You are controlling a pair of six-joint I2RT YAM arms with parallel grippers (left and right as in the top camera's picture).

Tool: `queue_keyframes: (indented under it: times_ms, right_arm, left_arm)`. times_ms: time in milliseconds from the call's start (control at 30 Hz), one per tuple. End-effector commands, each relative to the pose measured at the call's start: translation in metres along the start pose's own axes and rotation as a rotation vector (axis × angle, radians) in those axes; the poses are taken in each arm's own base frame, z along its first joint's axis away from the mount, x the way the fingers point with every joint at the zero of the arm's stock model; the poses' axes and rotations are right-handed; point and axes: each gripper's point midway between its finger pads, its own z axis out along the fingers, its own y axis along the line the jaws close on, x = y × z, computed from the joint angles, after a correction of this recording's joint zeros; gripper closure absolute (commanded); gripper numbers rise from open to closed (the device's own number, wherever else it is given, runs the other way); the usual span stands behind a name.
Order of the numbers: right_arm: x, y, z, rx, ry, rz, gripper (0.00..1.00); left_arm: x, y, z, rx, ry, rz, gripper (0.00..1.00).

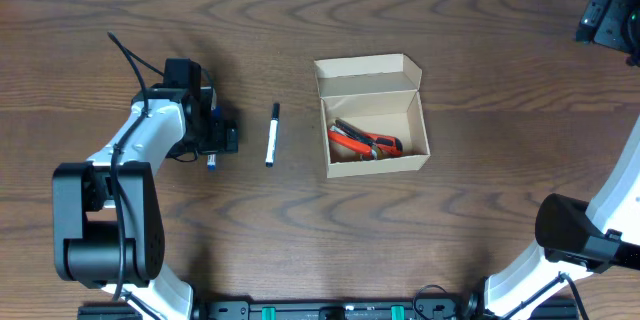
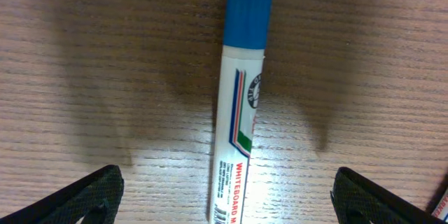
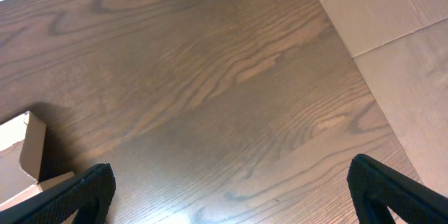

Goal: Pack container
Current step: 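Lower the left gripper and grasp the blue-capped marker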

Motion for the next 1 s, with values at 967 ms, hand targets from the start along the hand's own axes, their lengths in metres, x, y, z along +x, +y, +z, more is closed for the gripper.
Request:
queue_keyframes:
  times_ms: [967]
  right_arm:
    - [-0.001,-0.004,0.000,0.013,-0.002,0.015,0.01]
  left_arm:
    - [0.001,-0.002,0.004,-0.200,-0.012,0.076,0.05]
